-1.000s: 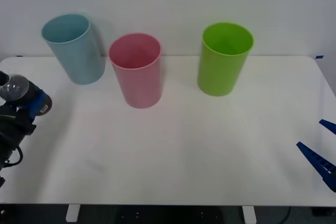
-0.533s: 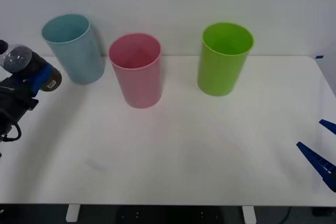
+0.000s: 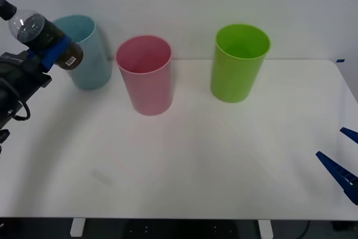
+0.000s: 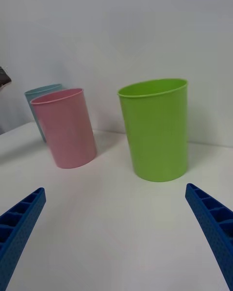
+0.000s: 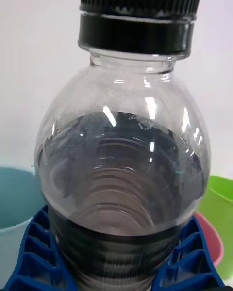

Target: Grasp the object on the table and drop it into the matching bin: aluminum can to the light blue bin, PET bottle to the pink bin.

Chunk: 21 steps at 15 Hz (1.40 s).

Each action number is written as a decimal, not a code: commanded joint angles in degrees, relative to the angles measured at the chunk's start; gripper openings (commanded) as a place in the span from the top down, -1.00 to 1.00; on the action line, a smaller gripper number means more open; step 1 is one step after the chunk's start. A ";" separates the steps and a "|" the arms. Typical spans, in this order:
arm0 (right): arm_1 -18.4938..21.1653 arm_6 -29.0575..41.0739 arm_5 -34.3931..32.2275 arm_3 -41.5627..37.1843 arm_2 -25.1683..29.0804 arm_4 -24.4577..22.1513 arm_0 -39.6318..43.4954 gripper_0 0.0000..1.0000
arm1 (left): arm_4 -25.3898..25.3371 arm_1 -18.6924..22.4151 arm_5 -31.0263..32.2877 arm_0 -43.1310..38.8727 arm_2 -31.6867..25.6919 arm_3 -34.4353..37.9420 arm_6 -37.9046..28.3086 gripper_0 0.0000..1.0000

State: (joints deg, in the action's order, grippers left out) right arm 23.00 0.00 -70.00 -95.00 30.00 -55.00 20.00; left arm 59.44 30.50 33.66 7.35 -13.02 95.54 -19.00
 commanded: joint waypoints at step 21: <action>0.00 0.00 0.00 0.00 0.00 0.00 0.00 -1.00 | 19.31 -4.84 8.88 30.62 12.93 -25.06 -4.21 0.99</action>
State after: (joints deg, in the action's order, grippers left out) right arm 23.00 0.00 -70.00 -95.00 30.00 -55.00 20.00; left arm 77.92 26.25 42.55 37.87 0.06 70.52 -23.15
